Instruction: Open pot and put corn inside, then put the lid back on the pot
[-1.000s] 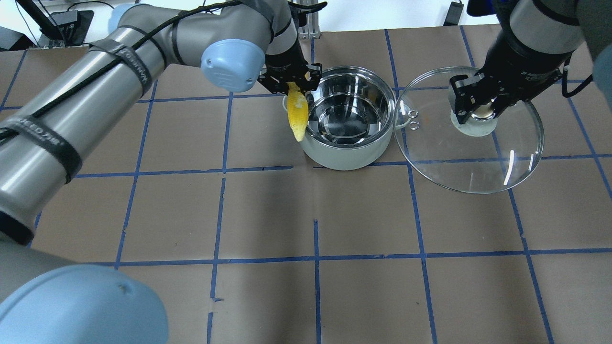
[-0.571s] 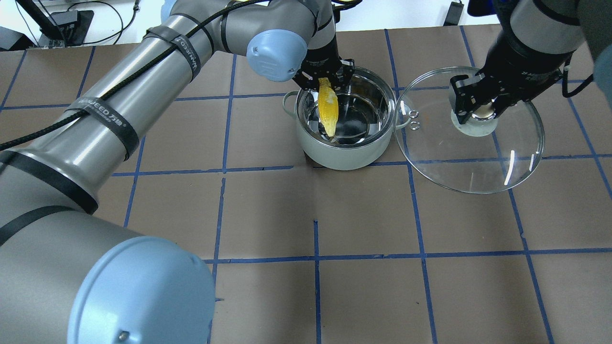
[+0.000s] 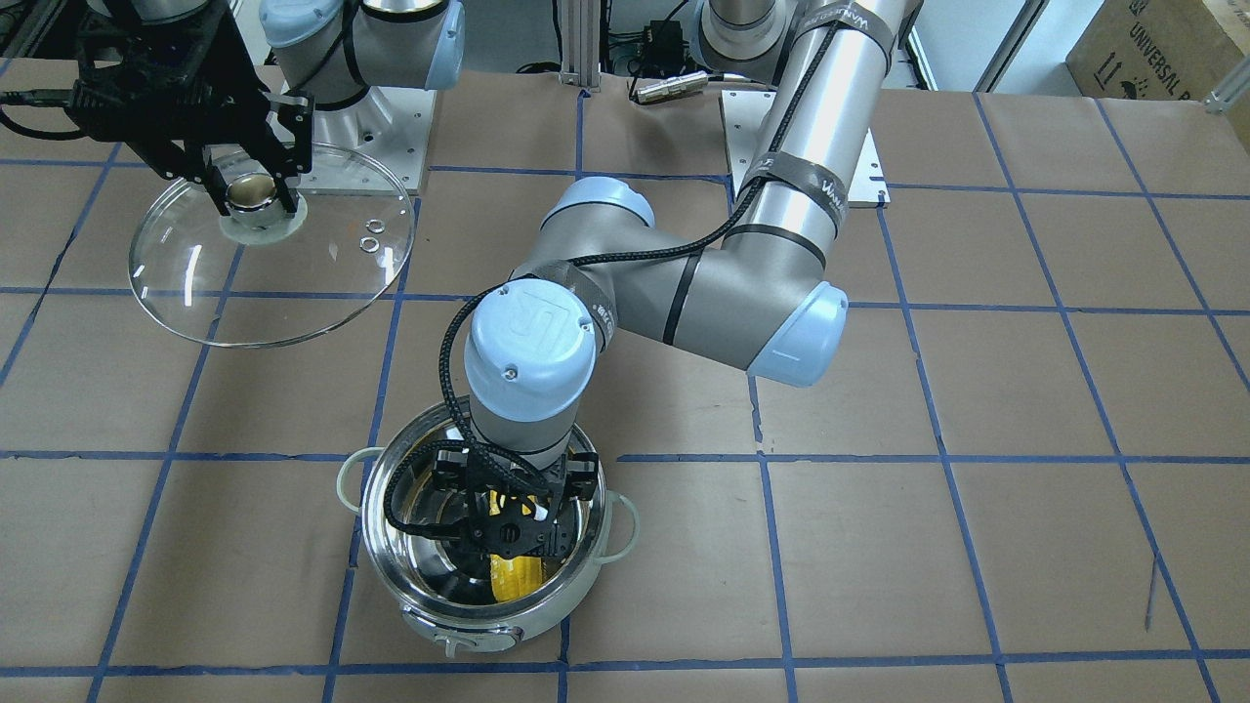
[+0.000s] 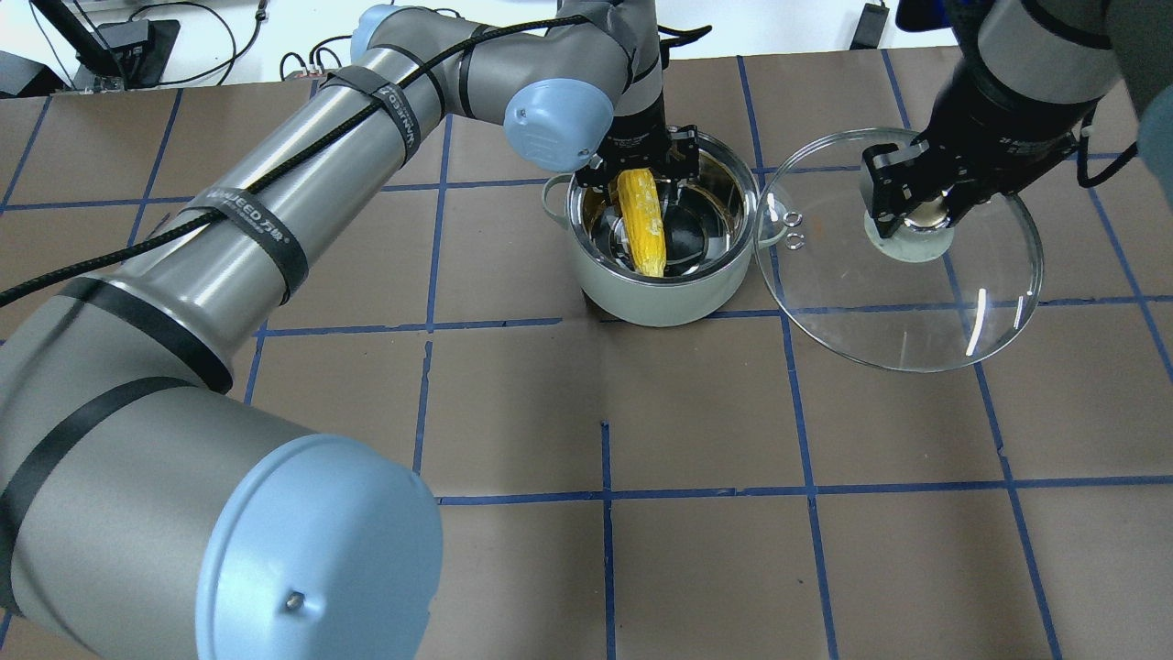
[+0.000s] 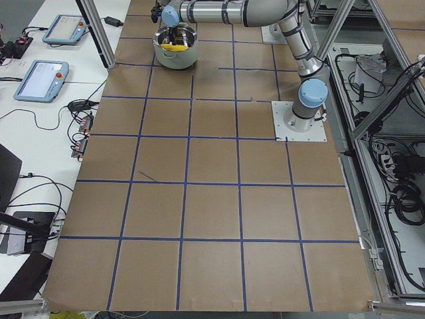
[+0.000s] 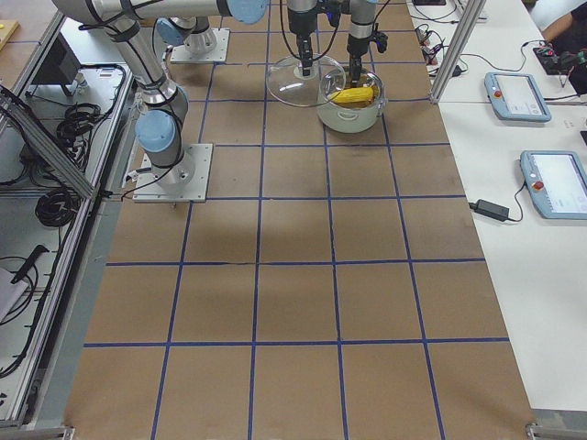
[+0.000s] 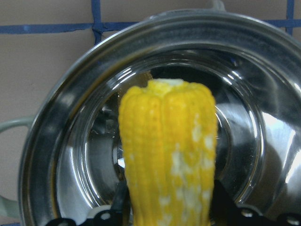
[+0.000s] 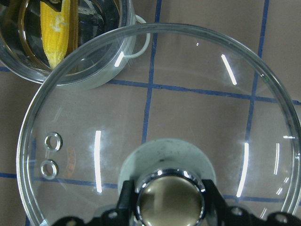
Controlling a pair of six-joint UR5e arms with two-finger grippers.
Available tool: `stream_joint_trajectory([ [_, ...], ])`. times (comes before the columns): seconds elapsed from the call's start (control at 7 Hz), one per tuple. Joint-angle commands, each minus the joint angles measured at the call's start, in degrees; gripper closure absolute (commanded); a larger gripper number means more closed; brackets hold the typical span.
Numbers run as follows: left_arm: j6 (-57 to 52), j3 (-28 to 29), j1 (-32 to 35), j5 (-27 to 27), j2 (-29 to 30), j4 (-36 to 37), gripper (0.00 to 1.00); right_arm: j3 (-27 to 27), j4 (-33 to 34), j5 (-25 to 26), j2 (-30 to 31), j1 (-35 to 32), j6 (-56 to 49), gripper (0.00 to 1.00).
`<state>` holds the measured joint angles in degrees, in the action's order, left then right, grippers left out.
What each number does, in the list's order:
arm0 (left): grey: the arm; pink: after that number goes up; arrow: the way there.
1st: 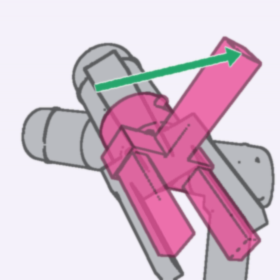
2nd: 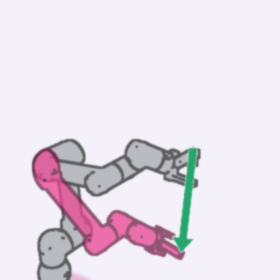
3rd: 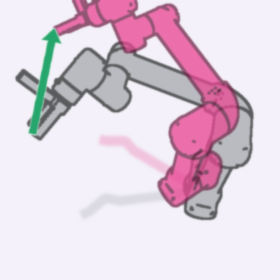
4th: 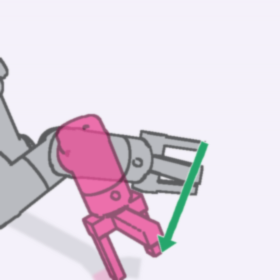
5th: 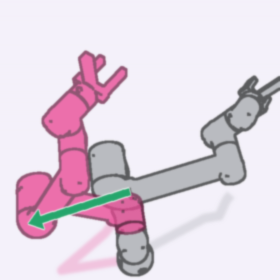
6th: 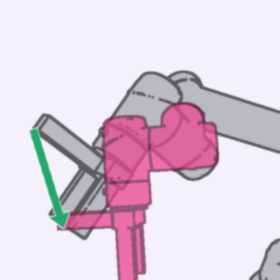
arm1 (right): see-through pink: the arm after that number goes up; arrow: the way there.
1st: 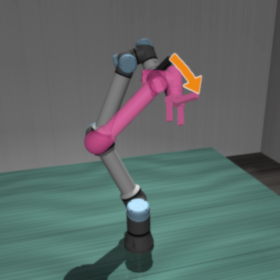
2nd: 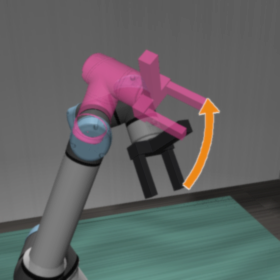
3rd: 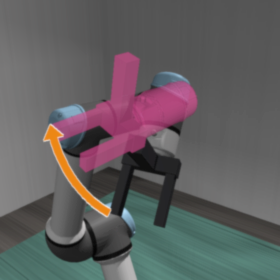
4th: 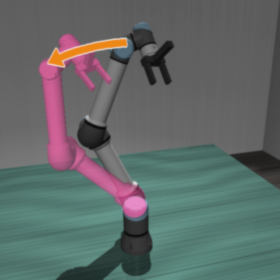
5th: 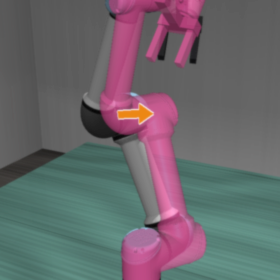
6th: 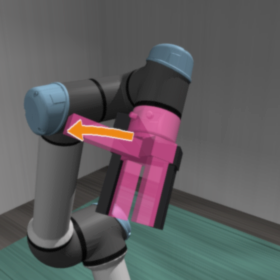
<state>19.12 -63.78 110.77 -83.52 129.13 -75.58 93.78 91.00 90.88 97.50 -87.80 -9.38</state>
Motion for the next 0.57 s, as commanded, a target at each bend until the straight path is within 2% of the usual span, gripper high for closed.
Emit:
stream_joint_trajectory([
  [0.0, -5.4, -0.8, -5.6, 0.3, -5.4, -6.8, 0.00, -0.1, 0.0, 0.0, 0.1, 0.0, 0.0, 0.95],
  [0.29, -22.5, -3.3, -14.4, -0.5, -13.3, -19.3, 0.00, -0.2, 0.1, -1.0, 0.0, -0.1, 0.0, 0.95],
  [0.43, -25.1, -8.9, -18.4, -0.6, -20.3, -20.9, 0.00, -0.2, 0.7, -1.2, -0.2, -0.4, 0.1, 0.95],
])
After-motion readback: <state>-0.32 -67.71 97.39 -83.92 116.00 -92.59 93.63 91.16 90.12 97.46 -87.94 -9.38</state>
